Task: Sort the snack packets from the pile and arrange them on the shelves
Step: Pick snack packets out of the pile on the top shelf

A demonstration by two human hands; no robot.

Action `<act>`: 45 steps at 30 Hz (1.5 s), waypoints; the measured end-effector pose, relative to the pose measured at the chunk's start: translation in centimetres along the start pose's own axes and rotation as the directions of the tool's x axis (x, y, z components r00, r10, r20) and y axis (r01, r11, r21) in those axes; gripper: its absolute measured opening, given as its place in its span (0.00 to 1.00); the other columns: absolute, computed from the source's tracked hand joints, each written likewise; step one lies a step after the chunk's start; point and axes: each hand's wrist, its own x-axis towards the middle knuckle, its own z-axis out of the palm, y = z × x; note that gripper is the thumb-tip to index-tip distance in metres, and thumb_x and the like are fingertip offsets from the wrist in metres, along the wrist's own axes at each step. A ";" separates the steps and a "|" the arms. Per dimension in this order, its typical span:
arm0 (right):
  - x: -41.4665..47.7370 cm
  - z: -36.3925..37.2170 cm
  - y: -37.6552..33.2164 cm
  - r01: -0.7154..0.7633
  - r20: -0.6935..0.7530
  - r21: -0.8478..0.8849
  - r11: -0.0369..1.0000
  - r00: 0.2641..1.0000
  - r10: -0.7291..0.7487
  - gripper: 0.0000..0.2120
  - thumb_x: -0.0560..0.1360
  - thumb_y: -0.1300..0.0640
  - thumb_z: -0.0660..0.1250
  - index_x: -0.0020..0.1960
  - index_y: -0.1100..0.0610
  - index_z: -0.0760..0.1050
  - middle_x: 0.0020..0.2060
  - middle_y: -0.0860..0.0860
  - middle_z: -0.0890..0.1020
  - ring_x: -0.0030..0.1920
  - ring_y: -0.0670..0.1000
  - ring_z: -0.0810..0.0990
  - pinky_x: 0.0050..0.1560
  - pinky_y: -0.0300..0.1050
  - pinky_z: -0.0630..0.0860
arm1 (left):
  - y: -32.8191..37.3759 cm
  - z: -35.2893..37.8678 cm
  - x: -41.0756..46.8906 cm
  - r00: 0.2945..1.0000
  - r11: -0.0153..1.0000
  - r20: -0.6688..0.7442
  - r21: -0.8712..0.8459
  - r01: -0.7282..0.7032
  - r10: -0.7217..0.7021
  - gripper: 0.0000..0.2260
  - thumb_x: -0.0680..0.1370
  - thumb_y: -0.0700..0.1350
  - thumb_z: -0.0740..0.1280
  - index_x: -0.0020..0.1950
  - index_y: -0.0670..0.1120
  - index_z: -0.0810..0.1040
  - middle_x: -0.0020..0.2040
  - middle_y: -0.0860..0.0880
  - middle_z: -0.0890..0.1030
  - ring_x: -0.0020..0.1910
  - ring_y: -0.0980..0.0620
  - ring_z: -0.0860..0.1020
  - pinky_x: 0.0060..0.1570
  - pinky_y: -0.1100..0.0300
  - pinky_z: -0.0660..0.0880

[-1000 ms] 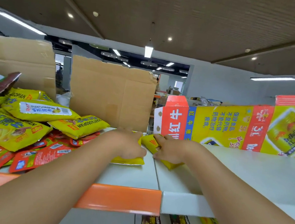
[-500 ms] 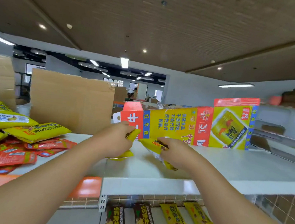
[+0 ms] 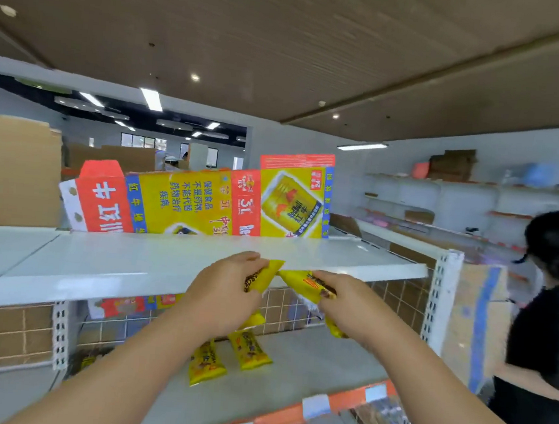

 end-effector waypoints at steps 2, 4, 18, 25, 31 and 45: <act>-1.7 -0.7 2.5 -0.008 0.006 0.016 1.000 1.000 0.008 0.26 0.74 0.61 0.63 0.69 0.42 0.75 0.47 0.47 0.77 0.38 0.47 0.74 0.31 0.37 0.66 | 2.0 2.5 -0.7 1.000 1.000 0.008 0.003 -0.018 0.018 0.28 0.76 0.43 0.68 0.76 0.58 0.72 0.78 0.59 0.66 0.75 0.55 0.67 0.71 0.61 0.64; -2.9 -1.0 4.4 -0.024 0.023 0.011 1.000 0.999 0.023 0.26 0.75 0.61 0.62 0.71 0.42 0.73 0.49 0.50 0.80 0.34 0.46 0.72 0.30 0.38 0.66 | 3.4 4.5 -1.4 1.000 1.000 0.023 0.008 -0.007 0.007 0.28 0.76 0.43 0.67 0.75 0.58 0.72 0.77 0.60 0.67 0.74 0.55 0.69 0.67 0.63 0.66; -2.5 8.6 9.4 -0.057 0.154 0.113 0.992 0.987 0.039 0.23 0.70 0.56 0.63 0.64 0.43 0.76 0.48 0.48 0.82 0.40 0.49 0.76 0.35 0.42 0.68 | -0.4 11.2 -4.6 0.983 0.983 0.074 0.094 0.158 -0.165 0.26 0.76 0.45 0.66 0.75 0.56 0.72 0.77 0.57 0.68 0.73 0.52 0.70 0.66 0.59 0.69; 0.3 15.7 9.2 -0.123 0.260 0.123 0.985 0.962 0.088 0.26 0.65 0.53 0.60 0.61 0.39 0.77 0.44 0.48 0.83 0.41 0.51 0.81 0.42 0.50 0.79 | -6.5 15.0 -5.9 0.954 0.963 0.141 0.081 0.256 -0.265 0.28 0.74 0.46 0.65 0.75 0.54 0.73 0.76 0.54 0.70 0.72 0.49 0.71 0.66 0.57 0.71; 2.2 21.0 9.9 -0.147 0.302 0.086 0.985 0.946 0.115 0.24 0.70 0.53 0.61 0.64 0.42 0.77 0.50 0.54 0.82 0.46 0.56 0.81 0.43 0.47 0.77 | -10.7 17.3 -6.5 0.929 0.944 0.170 0.109 0.313 -0.328 0.28 0.75 0.45 0.66 0.76 0.54 0.71 0.78 0.52 0.67 0.73 0.49 0.68 0.66 0.59 0.68; 7.0 30.2 14.1 -0.126 0.151 -0.020 0.992 0.980 0.128 0.26 0.77 0.53 0.63 0.75 0.44 0.68 0.62 0.55 0.73 0.56 0.61 0.76 0.55 0.53 0.76 | -16.6 25.0 -2.9 0.899 0.863 0.080 0.329 0.384 -0.430 0.29 0.70 0.49 0.60 0.73 0.52 0.73 0.72 0.49 0.72 0.69 0.45 0.71 0.58 0.51 0.77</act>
